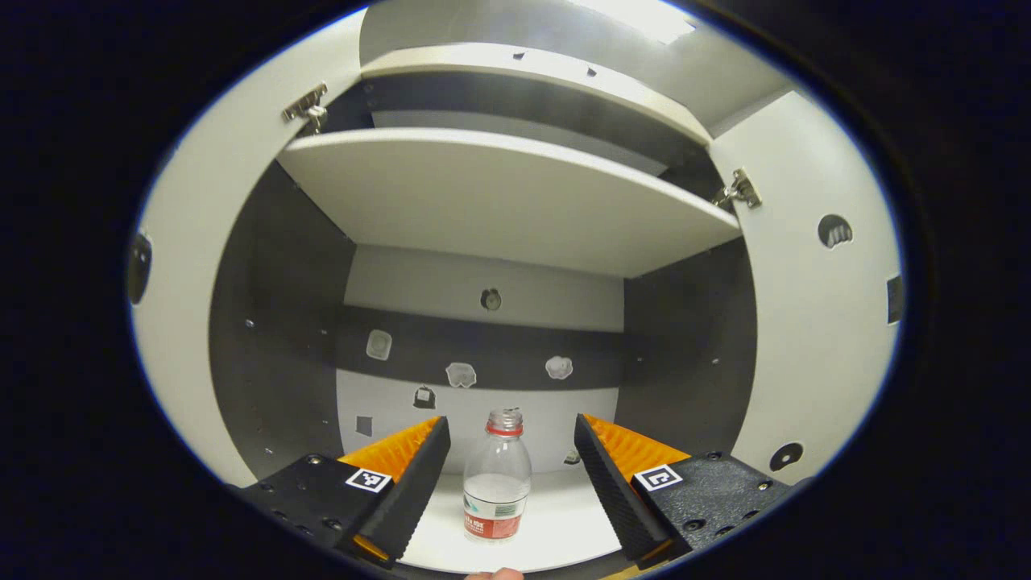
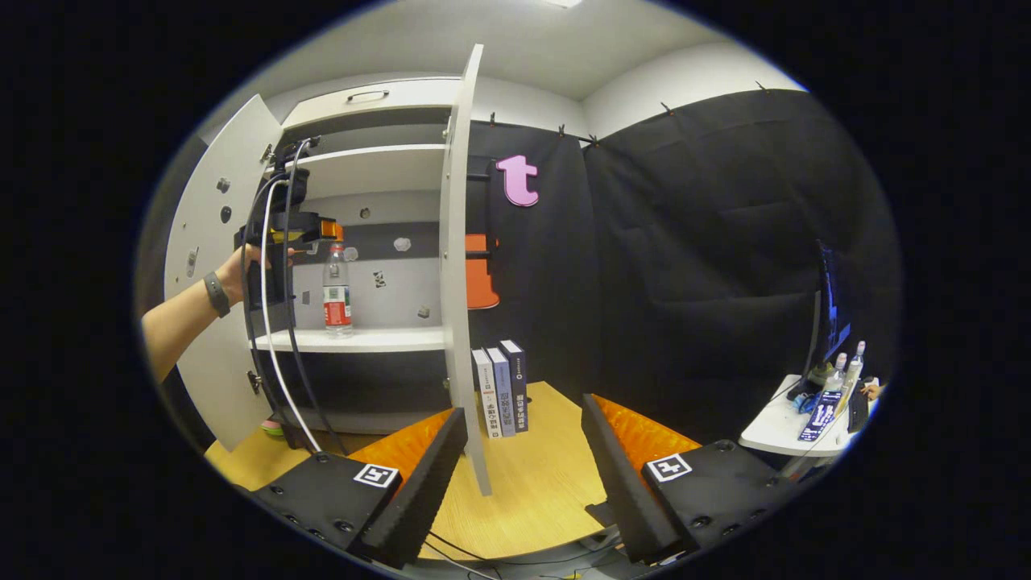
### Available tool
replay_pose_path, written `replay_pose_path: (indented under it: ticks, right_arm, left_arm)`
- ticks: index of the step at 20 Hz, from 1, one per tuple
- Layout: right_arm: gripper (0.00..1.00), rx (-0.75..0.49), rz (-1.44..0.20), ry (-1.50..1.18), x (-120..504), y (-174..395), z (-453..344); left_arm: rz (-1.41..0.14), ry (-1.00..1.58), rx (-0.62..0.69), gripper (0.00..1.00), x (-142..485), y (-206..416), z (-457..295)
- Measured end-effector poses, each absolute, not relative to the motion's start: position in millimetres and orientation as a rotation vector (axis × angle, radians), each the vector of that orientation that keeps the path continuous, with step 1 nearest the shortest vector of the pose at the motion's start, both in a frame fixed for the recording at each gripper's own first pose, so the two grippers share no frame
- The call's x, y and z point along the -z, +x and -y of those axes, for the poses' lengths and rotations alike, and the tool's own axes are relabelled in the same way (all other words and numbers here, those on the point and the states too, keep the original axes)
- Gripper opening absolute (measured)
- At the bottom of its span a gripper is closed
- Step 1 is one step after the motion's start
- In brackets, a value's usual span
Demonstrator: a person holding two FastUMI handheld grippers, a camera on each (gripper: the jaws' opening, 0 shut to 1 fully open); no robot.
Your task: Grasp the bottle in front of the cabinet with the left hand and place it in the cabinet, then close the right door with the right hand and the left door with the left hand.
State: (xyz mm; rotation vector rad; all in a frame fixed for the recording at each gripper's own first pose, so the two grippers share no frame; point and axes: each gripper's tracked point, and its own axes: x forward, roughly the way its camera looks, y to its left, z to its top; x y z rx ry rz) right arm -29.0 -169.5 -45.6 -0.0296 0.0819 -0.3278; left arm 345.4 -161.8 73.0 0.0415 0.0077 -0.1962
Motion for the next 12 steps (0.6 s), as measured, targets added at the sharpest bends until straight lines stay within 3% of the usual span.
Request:
replay_pose_path:
  ticks: [7,12]
  right_arm:
    - [0.96,0.070,-0.088,-0.027,32,3,177]
    - [0.96,-0.093,-0.040,0.010,4,12,196]
  left_arm:
    - [0.100,0.072,0.088,0.94,-142,207,158]
    - [0.069,0.085,-0.044,0.94,-118,111,156]
